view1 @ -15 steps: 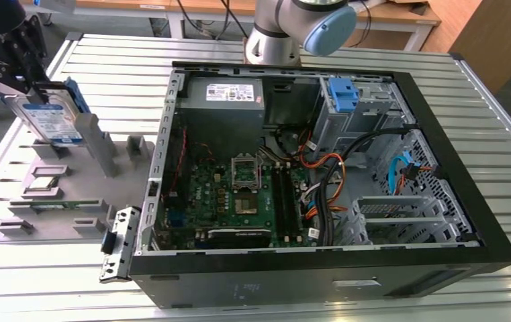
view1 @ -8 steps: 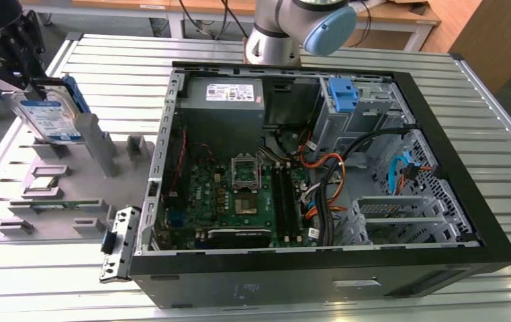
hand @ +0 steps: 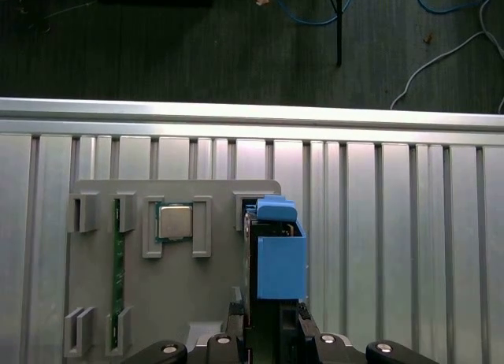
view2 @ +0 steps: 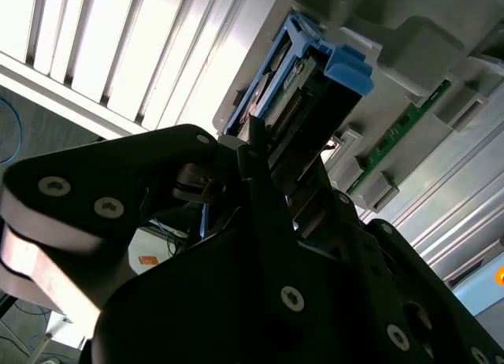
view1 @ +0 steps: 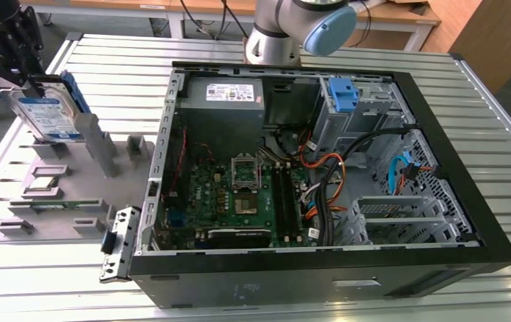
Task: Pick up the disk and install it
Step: 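Pick up the disk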
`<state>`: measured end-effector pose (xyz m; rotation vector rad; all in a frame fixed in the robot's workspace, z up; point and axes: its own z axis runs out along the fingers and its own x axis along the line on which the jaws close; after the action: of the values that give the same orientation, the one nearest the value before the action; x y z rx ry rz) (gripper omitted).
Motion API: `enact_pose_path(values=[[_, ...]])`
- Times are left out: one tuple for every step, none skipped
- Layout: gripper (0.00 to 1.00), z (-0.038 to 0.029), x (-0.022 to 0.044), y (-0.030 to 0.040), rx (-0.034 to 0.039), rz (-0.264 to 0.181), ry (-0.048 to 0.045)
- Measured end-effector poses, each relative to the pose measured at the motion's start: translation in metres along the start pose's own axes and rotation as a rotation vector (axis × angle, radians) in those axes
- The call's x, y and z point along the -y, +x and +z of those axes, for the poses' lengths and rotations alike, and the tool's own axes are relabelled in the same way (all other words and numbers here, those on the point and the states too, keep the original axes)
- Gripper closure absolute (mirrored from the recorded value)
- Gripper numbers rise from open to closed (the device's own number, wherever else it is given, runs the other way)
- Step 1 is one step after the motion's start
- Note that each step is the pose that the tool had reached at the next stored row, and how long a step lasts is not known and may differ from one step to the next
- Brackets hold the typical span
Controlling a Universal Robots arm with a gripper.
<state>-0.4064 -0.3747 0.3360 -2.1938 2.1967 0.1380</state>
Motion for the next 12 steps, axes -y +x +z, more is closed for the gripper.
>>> enact_pose_path(values=[[0.65, -0.0001, 0.0000, 0.0000, 0.0000, 0.000, 0.0000], [0.65, -0.0003, 0.0000, 0.0000, -0.0001, 0.000, -0.0001], [0.65, -0.0005, 0.0000, 0.0000, -0.0001, 0.000, -0.0001], [0.65, -0.0008, 0.0000, -0.0001, -0.0001, 0.000, -0.0001], [0.65, -0.0012, 0.0000, -0.0001, -0.0001, 0.000, -0.0001], [0.65, -0.0014, -0.0001, -0.0001, 0.0000, 0.000, 0.0000], [0.65, -0.0019, -0.0001, -0.0002, -0.0001, 0.000, 0.0000], [0.65, -0.0025, -0.0001, -0.0002, -0.0001, 0.000, -0.0001], [0.65, -0.0031, -0.0001, -0.0003, -0.0001, 0.000, -0.0001], [0.65, -0.0035, -0.0001, -0.0003, 0.0000, 0.000, 0.0000], [0.65, -0.0041, -0.0001, -0.0003, 0.0000, 0.000, 0.0000], [0.65, -0.0044, -0.0001, -0.0004, 0.0000, 0.000, 0.0000]])
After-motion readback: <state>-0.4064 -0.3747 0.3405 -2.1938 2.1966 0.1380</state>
